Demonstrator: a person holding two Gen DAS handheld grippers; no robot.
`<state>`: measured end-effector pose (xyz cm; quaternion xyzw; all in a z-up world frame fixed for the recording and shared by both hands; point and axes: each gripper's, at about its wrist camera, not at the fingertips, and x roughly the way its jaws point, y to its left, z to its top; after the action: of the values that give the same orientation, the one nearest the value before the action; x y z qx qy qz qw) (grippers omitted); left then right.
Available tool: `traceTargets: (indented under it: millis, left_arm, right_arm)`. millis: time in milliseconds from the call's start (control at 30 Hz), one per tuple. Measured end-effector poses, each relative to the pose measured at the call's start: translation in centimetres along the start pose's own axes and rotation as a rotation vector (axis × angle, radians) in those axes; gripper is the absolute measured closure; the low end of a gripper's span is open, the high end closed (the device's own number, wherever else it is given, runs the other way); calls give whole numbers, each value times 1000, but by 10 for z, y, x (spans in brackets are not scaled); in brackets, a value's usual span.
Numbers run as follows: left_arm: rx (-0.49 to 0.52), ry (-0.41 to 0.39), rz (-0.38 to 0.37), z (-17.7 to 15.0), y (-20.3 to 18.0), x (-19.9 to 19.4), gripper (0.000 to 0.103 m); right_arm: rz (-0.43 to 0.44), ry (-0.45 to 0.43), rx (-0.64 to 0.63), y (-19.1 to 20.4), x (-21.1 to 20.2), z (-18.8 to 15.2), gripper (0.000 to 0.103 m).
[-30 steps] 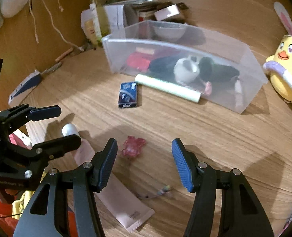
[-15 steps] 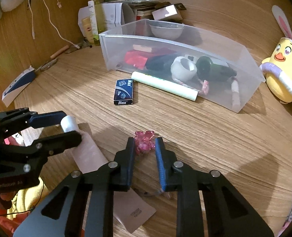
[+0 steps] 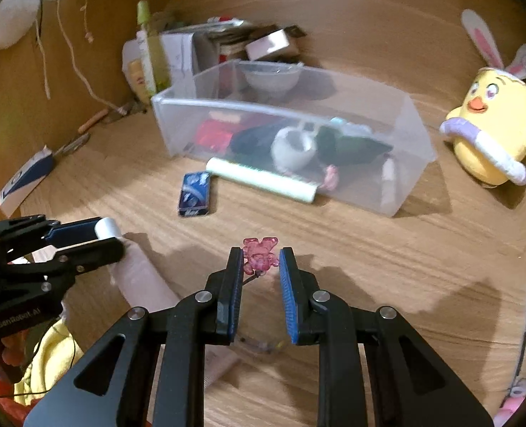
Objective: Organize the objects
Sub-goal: 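Grasp the pink tube with the left tool while the right tool grasps the pink hair clip, then carry the pink tube and pink hair clip over the clear bin with both tools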
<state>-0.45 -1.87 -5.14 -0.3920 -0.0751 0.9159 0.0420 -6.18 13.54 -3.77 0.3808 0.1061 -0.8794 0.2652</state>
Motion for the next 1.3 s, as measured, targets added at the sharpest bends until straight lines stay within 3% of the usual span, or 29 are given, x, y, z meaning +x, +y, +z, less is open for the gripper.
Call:
traceTargets:
  millis: [500,900,1300]
  left_arm:
    - [-33,-94,26,27,8,-17,70]
    - [-49,-190,31,62,9,-26,70]
    - [-78,-217,36,96,15,-16,70]
  right_arm:
    - [-80,-87,75,-41,-30,14,84]
    - [-89,-178,71,-45,-49,38,84]
    - [-94,-275,47,-49,-63,76,84]
